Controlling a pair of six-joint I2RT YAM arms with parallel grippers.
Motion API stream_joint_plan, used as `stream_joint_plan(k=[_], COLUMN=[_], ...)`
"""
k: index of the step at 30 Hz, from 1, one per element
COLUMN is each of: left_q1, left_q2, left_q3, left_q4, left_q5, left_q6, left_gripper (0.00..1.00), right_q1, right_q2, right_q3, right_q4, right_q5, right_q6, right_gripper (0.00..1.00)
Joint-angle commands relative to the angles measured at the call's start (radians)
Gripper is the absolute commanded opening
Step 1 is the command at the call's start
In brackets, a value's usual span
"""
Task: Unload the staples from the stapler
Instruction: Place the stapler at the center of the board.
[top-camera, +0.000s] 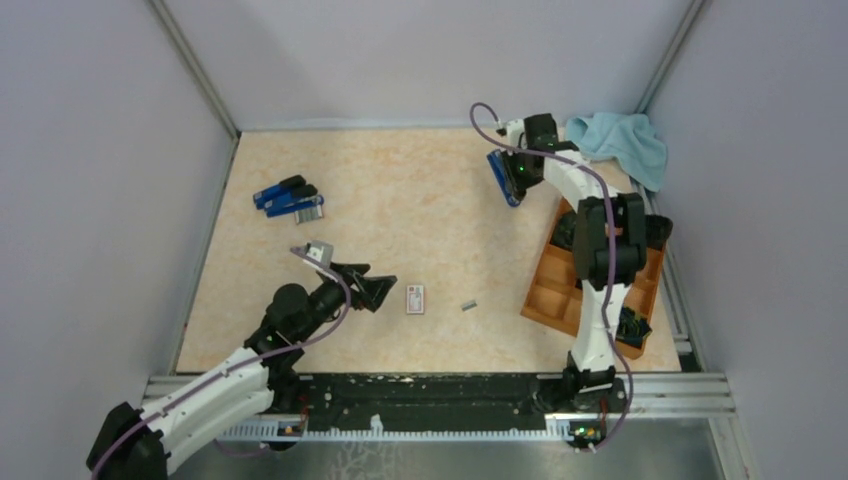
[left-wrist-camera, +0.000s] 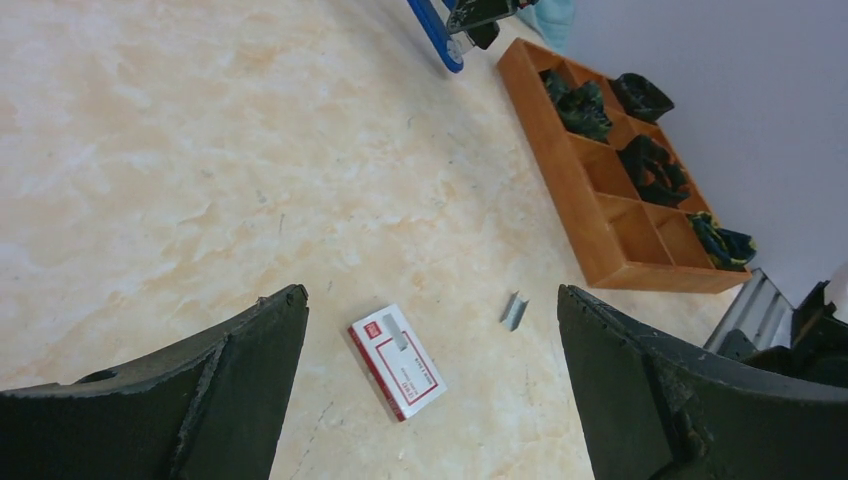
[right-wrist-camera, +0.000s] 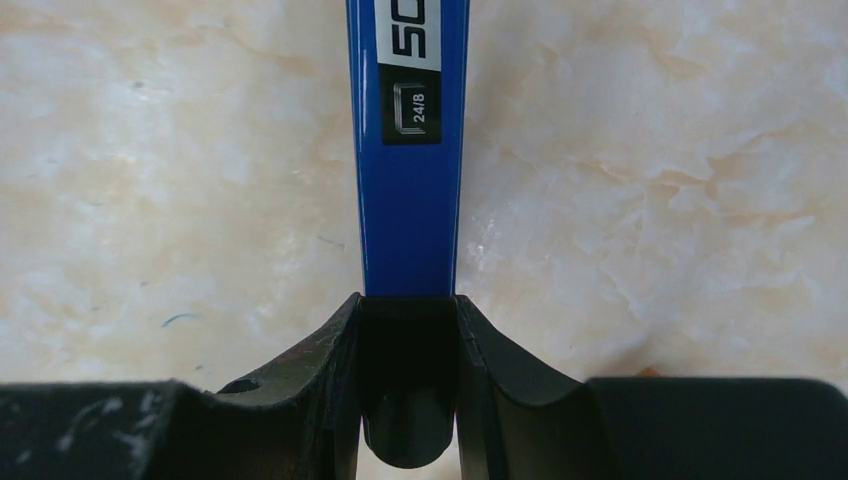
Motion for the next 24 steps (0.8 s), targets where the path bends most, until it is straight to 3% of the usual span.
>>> stream_joint_plan(k=[1,5,7,12,14,16,18,24], left_q1=[0.004,0.005,0.004,0.005,0.008,0.017,0.039,0.161], left_q2=[0.007,0.009,0.010,0.028,0.048,0.082,0.129,0.303], left_q3=[0.040,0.055,0.062,0.080,0.108,0.151,0.214,0.415], left_q4=[-0.093,-0.123,-0.134,-0.138,-0.151,-0.167,-0.191,-0.302], left_q5=[-0.042,-0.051,-0.054,-0.059,-0.060,-0.049,-0.013,0.103], left_q6=[0.027,0.048,0.057,0.055,0.045,0.032,0.011,-0.093], left_gripper=[0.99,0.99,0.99,0.99,0.99,0.99,0.99,0.99], right_q1=[0.025,0.027,0.027,0.027,0.026,0.026,0.025,0.020], right_q2=[0.121,0.248,0.281,0.297,0.269,0.212,0.120,-0.323], right_q3=[0.206,0.358,0.394,0.416,0.416,0.406,0.373,0.082], right_q4=[-0.111,-0.212,-0.232,-0.248,-0.258,-0.263,-0.259,-0.153], right_q5=[0.116,0.104,0.102,0.090,0.075,0.055,0.020,-0.219], right_q6=[-0.051,-0.045,-0.042,-0.046,-0.048,-0.051,-0.056,-0.049], right_gripper=[0.00,0.00,0.05,0.33,0.50,0.64,0.71,0.75])
